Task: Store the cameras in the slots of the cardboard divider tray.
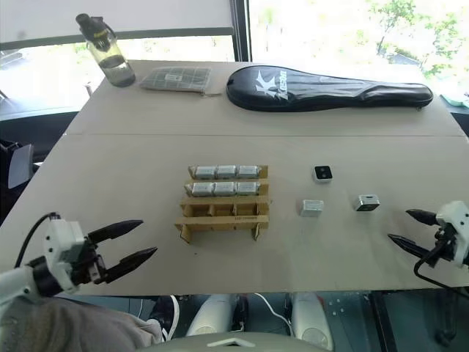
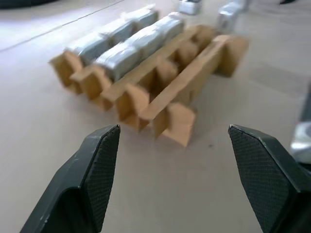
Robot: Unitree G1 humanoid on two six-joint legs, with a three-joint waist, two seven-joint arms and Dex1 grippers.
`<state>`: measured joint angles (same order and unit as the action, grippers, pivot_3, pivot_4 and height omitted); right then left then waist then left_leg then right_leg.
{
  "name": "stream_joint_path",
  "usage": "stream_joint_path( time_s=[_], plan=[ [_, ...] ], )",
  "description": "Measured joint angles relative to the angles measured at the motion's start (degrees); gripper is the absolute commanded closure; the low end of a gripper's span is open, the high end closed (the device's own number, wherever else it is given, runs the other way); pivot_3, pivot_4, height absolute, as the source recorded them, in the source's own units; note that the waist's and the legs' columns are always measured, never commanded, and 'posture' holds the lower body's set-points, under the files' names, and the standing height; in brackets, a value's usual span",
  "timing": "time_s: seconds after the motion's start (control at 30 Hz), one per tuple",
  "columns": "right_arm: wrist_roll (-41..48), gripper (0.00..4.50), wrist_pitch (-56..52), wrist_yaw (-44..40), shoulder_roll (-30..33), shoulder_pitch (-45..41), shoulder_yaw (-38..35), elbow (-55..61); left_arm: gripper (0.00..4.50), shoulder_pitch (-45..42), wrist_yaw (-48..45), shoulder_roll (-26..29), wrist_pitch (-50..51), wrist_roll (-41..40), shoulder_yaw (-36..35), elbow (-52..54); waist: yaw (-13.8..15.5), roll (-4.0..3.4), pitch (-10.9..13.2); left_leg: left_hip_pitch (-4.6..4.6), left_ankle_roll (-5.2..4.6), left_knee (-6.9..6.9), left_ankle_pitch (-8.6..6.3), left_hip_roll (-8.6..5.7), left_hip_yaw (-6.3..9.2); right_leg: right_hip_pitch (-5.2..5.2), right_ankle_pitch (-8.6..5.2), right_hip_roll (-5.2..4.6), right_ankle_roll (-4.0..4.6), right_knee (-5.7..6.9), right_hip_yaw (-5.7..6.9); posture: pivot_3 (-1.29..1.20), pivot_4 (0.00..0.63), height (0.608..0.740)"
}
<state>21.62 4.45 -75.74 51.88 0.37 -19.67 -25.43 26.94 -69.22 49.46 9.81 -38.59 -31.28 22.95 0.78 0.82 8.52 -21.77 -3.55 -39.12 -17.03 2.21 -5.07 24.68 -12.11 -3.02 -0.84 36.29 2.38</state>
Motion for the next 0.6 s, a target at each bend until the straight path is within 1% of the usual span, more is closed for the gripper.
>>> stream_joint_path(
  time_s=[0.1,0.17,0.23,0.33,0.43,0.5,0.6],
  plan=[
    [-1.37,0.0,0.7,-2.18,1.79,-3.56,2.47,-1.02,0.82,-1.98,-4.39,4.03,0.99,-1.72,-1.06,0.65,-0.05,-0.06,0.05,-0.01,0.0,0.0,0.0,-0.01,-0.07,0.01,0.0,0.04,0.0,-0.01,0.05,0.0,0.15,0.74],
    [-2.32,0.0,1.44,-4.92,3.24,-8.41,4.76,-2.56,0.82,-4.56,-7.95,7.86,2.54,-3.41,-1.87,1.74,-0.09,-0.11,0.11,-0.01,0.01,0.0,0.01,-0.01,-0.11,0.02,0.0,0.06,-0.01,-0.01,0.03,0.0,0.15,0.74],
    [-2.93,0.0,2.19,-6.52,4.33,-11.05,5.93,-3.55,0.82,-6.39,-9.6,9.04,3.2,-4.36,-2.41,2.85,-0.1,-0.18,0.13,0.01,0.03,0.0,0.02,-0.01,-0.17,0.02,0.01,0.06,0.01,-0.02,0.0,0.0,0.15,0.74],
    [-3.76,0.0,2.52,-7.81,5.22,-12.73,7.37,-5.27,0.82,-6.9,-11.13,9.12,3.8,-4.41,-2.38,3.07,-0.1,-0.17,0.14,-0.04,0.26,0.03,0.14,-0.01,-0.17,0.04,0.06,0.1,0.09,-0.07,0.01,0.0,0.15,0.74],
    [-5.98,0.0,3.2,-10.26,5.38,-19.2,11.3,-8.48,0.82,-9.34,-12.89,9.31,3.77,-4.23,-2.2,2.79,-0.32,-0.34,0.26,0.0,0.29,0.0,0.16,-0.01,-0.33,0.04,0.05,0.12,0.05,-0.09,-0.11,0.0,0.15,0.74],
    [-6.76,0.0,3.72,-11.1,6.03,-21.91,12.64,-9.09,0.82,-10.0,-13.54,9.48,3.46,-4.0,-2.14,2.76,-0.42,-0.4,0.31,0.03,0.28,0.0,0.16,-0.01,-0.38,0.03,-0.03,0.11,-0.08,-0.08,-0.14,0.0,0.15,0.74],
    [-7.77,0.0,4.55,-12.02,6.32,-24.58,14.53,-10.72,0.82,-10.68,-14.05,8.28,3.29,-3.69,-1.93,2.05,-0.35,-0.39,0.32,0.0,0.29,0.02,0.16,0.0,-0.34,0.04,0.03,0.12,0.02,-0.08,-0.11,0.0,0.15,0.74]
  ],
)
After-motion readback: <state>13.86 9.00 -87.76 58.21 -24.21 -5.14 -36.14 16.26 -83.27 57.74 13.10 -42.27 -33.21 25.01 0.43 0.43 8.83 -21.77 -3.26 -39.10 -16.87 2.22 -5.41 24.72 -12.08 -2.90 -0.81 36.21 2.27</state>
